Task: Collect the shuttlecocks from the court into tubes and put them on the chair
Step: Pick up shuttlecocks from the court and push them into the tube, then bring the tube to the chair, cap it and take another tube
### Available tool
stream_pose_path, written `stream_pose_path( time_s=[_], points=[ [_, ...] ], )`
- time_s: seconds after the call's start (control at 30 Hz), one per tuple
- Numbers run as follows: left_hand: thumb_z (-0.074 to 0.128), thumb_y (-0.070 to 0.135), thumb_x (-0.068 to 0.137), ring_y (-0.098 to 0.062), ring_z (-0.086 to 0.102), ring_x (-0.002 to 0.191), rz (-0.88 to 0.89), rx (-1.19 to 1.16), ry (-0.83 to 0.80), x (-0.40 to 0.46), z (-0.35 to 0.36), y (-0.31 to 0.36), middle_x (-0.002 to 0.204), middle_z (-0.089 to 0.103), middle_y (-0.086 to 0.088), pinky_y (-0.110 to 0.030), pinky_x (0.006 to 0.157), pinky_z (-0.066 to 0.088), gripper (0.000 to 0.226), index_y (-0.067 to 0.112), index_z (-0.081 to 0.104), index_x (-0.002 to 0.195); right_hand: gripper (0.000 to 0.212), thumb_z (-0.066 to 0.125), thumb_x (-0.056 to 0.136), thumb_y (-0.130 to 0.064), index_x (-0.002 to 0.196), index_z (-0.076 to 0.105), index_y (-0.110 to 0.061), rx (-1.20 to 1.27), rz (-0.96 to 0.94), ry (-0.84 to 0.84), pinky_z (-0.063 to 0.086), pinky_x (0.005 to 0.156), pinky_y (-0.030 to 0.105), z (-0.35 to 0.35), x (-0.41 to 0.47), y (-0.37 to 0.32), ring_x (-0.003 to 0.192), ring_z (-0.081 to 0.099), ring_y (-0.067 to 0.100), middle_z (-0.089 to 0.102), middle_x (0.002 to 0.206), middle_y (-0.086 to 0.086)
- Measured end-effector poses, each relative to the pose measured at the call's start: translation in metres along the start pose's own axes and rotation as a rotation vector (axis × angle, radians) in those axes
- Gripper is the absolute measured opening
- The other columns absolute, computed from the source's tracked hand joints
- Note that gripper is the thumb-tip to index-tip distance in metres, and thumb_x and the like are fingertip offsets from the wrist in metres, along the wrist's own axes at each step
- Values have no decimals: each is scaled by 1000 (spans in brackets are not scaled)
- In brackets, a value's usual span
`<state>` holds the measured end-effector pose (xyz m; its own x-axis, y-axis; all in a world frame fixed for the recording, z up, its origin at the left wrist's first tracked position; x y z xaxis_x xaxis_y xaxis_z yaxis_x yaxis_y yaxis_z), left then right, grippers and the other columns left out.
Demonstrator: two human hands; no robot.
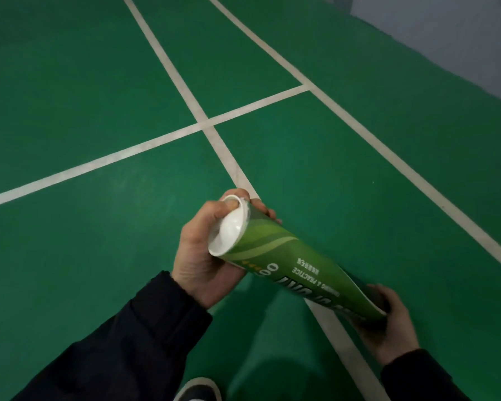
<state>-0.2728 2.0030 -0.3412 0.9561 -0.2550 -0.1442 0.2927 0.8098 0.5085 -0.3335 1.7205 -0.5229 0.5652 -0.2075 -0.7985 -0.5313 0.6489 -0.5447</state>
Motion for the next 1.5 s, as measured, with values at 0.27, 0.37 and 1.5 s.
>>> stream_pose_path(
  time_s=[0.27, 0.37, 1.5],
  points=[
    [56, 4, 89, -33, 62, 110, -71, 394, 153, 14, 113, 72, 96, 73, -12, -43, 94, 53, 19, 13, 73, 87, 14, 61, 91, -30, 79, 61, -25, 99, -59, 113, 53, 45, 20, 7, -76, -96, 58, 62, 13, 62, 74, -1],
    [71, 22, 91, -28, 66, 100, -77, 447, 142, -2, 197, 80, 102, 73, -14, -42, 88, 56, 11, 13, 75, 96, 14, 63, 90, -31, 77, 61, -24, 158, -12, 200, 52, 44, 20, -13, -152, -136, 51, 62, 12, 62, 64, -3],
    [70, 32, 89, -24, 59, 80, -768, 443, -670, -91, 1044, -134, 91, 60, -13, -35, 78, 50, 21, 11, 70, 84, 15, 63, 85, -26, 71, 64, -21, 983, -552, 601, 55, 58, 25, -361, -690, -590, 65, 64, 21, 66, 72, 0]
  ],
)
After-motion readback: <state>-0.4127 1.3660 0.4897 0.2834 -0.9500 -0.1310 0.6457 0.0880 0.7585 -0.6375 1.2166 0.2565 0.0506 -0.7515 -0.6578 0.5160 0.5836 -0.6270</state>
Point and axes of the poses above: each hand's wrist, its own x-axis towards the middle knuckle, its own z-axis out of the palm, y = z × x, the point moved 7 cm from there along x, towards the middle knuckle
